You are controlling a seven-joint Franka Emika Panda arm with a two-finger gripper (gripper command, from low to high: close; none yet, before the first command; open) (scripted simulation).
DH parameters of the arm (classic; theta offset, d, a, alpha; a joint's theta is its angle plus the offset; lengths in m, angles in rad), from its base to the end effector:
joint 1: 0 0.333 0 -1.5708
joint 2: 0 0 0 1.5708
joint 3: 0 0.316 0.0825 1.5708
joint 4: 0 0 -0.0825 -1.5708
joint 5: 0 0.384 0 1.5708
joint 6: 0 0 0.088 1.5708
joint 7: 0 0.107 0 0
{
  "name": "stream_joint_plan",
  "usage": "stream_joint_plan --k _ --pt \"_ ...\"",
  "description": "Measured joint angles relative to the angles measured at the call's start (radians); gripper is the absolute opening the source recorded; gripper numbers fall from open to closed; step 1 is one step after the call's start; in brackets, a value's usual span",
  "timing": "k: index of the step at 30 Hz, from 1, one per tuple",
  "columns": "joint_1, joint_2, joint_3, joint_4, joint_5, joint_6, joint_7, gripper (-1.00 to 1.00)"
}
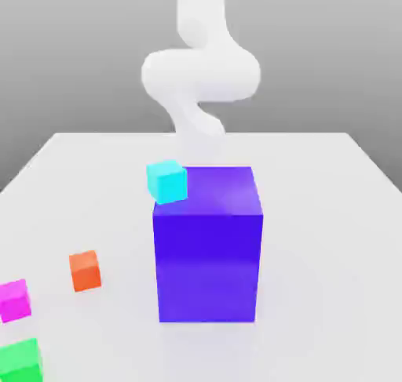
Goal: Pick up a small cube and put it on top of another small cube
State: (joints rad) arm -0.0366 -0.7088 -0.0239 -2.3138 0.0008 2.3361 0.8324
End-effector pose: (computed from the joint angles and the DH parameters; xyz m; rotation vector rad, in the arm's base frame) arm 0.3797 -0.0261 0.6749 -2.4300 1.1640 -0.9457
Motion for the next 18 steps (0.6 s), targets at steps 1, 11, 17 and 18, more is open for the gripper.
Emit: stream_joint_plan --k 1,11,17,18 --pt "-0.014 0.039 -0.012 -0.006 -0.001 0.015 0.015 0.0" --pt "-0.149 0.403 -0.131 -0.061 0.02 0.161 0.131 0.0" --pt "-0.229 0.621 -0.21 -0.094 0.063 0.246 0.179 0.0" --pt "-0.25 0.658 -0.222 -0.1 0.074 0.26 0.185 0.0"
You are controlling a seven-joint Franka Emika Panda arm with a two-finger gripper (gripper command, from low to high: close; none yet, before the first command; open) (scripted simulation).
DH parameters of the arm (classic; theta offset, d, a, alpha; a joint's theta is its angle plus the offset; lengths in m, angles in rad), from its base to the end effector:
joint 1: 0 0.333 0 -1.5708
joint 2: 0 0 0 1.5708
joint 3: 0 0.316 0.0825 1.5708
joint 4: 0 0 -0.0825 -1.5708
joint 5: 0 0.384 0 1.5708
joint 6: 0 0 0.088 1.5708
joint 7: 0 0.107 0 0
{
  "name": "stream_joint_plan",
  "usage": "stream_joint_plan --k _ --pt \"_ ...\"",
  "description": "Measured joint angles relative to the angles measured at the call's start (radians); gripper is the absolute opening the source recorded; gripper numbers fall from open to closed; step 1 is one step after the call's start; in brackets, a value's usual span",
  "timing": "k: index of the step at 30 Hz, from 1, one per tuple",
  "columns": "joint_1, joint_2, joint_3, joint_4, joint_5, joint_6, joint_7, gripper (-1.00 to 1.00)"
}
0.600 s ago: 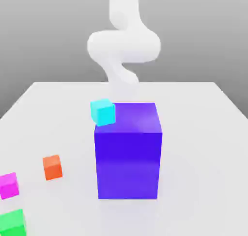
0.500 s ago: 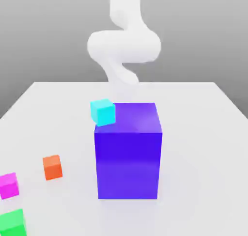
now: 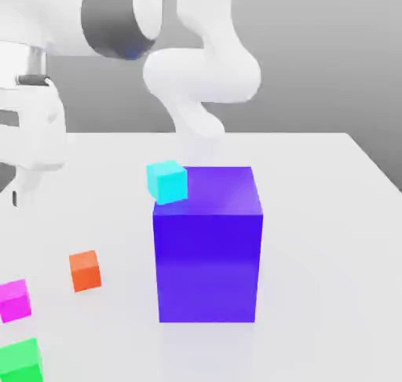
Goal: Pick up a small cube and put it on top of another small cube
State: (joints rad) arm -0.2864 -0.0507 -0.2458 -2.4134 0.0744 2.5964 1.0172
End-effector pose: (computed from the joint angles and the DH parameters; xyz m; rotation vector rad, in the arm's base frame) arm 0.4346 -0.2577 0.3529 -2.0886 2.1714 -0.3193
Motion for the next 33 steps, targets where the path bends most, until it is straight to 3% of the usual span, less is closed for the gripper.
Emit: stream_joint_plan --k 8,13,14,21,26,33 --pt "-0.131 0.298 -0.044 -0.04 0.11 0.111 0.024 0.0" --pt "-0.214 0.48 0.039 -0.009 0.209 0.237 -0.039 0.0" --pt "-0.225 0.502 0.052 -0.004 0.22 0.254 -0.048 -1.0" --pt "-0.225 0.5 0.051 -0.005 0.217 0.253 -0.045 -1.0" --pt "-0.166 0.347 -0.022 -0.036 0.12 0.133 0.025 -1.0" --pt "-0.048 0.359 0.068 0.176 0.024 -0.057 -0.024 -1.0"
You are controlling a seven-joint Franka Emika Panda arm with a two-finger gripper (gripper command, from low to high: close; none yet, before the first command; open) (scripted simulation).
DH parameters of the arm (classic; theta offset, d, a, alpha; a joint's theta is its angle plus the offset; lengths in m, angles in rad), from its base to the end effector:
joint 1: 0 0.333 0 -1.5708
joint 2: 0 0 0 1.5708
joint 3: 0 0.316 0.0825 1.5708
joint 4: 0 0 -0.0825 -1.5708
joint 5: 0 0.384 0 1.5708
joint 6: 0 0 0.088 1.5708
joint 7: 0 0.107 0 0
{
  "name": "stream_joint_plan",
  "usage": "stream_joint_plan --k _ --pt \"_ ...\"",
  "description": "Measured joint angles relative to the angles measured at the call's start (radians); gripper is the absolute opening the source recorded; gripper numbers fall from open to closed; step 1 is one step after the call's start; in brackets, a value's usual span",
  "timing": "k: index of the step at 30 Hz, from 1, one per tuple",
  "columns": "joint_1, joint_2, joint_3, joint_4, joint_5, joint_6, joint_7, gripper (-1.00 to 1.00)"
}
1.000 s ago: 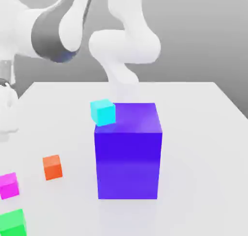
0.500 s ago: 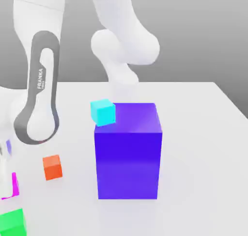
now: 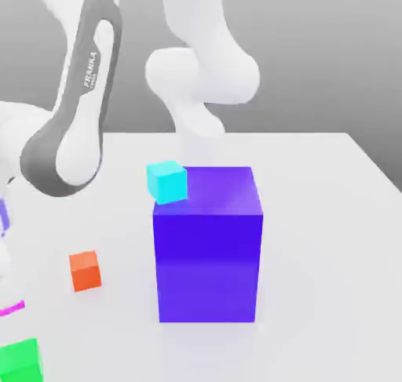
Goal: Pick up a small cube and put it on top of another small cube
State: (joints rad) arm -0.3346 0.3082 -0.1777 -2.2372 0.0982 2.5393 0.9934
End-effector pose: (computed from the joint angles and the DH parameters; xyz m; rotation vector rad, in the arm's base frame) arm 0.4750 -0.2695 0.2328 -2.2115 2.2285 -0.0002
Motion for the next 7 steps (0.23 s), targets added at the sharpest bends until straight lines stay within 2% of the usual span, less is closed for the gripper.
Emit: stream_joint_plan --k 3,4,7 --pt "-0.002 0.091 0.026 0.025 0.02 0.066 -0.024 -1.0" --pt "-0.005 0.118 0.031 0.028 0.027 0.089 -0.03 1.0" --pt "-0.005 0.118 0.031 0.028 0.027 0.089 -0.03 1.0"
